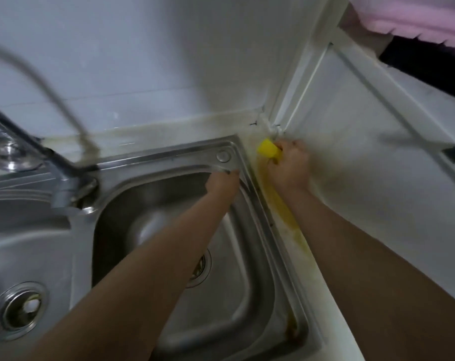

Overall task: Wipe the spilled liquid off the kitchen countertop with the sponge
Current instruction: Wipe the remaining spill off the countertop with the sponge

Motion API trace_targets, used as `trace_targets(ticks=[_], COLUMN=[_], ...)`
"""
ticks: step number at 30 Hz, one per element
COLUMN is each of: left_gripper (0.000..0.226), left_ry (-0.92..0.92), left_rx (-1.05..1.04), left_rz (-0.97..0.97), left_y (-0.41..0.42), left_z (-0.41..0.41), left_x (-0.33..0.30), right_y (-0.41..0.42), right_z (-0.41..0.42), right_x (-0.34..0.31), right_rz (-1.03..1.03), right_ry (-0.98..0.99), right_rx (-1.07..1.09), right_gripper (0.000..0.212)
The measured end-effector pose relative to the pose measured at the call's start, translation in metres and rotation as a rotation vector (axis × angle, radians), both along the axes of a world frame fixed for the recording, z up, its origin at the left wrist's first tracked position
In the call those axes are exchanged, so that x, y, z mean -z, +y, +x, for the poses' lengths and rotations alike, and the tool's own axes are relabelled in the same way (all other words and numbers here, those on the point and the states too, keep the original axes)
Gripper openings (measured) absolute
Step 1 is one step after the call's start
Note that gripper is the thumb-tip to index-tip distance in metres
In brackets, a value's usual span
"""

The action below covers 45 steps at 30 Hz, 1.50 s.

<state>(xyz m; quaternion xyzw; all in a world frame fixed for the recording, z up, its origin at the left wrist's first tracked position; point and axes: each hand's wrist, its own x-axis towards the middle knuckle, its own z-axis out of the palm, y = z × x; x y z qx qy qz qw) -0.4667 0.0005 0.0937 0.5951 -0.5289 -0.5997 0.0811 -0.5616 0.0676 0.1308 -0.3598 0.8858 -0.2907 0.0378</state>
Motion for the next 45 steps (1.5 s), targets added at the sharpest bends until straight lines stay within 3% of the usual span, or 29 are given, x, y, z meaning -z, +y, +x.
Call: trace_targets(ticks=[4,7,10,16,20,25,30,32,35,38,41,45], left_gripper=[0.038,0.043,0.049,0.037,0.035,0.032,0.035,0.036,0.036,0.036,0.035,0.032], left_ry=[-0.031,-0.038,-0.044,0.023,0.002,0.009,0.003,0.016,0.012,0.003,0.016,0.054], left_rx=[-0.143,-0.228,-0.255,-0.281,-0.293,-0.306,-0.275,-0.282,-0.302,-0.293,-0.291,-0.331], left_rz=[0.006,0.047,0.096,0.148,0.159,0.149,0.178,0.175,0.151,0.139,0.122,0.113], left_y=[-0.014,-0.014,-0.013,-0.014,-0.018,-0.016,-0.017,-0.019,-0.018,-0.013,-0.013,-0.009], left_z=[-0.020,-0.023,-0.024,-0.023,-0.023,-0.025,-0.025,-0.026,-0.027,-0.027,-0.026,-0.024], left_x=[0.020,0.033,0.032,0.033,0.035,0.033,0.027,0.025,0.024,0.024,0.025,0.024], right_y=[-0.025,-0.024,-0.011,-0.015,-0.050,-0.003,-0.032,-0.038,-0.010,-0.001,-0.027,-0.006], right_z=[-0.023,-0.018,-0.017,-0.011,-0.030,-0.009,-0.024,-0.028,-0.009,-0.001,-0.027,-0.028], right_x=[0.026,0.042,0.044,0.045,0.045,0.052,0.043,0.043,0.052,0.050,0.034,0.046], right_rz=[0.148,0.163,0.182,-0.023,0.079,0.021,-0.014,0.029,0.024,0.009,0.095,0.163], right_ry=[0.005,0.020,-0.018,0.044,-0.020,-0.058,-0.058,-0.094,-0.045,0.031,0.008,0.040], right_rx=[-0.136,-0.278,-0.266,-0.164,-0.358,-0.242,-0.285,-0.320,-0.176,-0.147,-0.273,-0.329], right_gripper=[0.036,0.040,0.024,0.023,0.017,0.009,0.028,0.022,0.006,0.011,0.027,0.020])
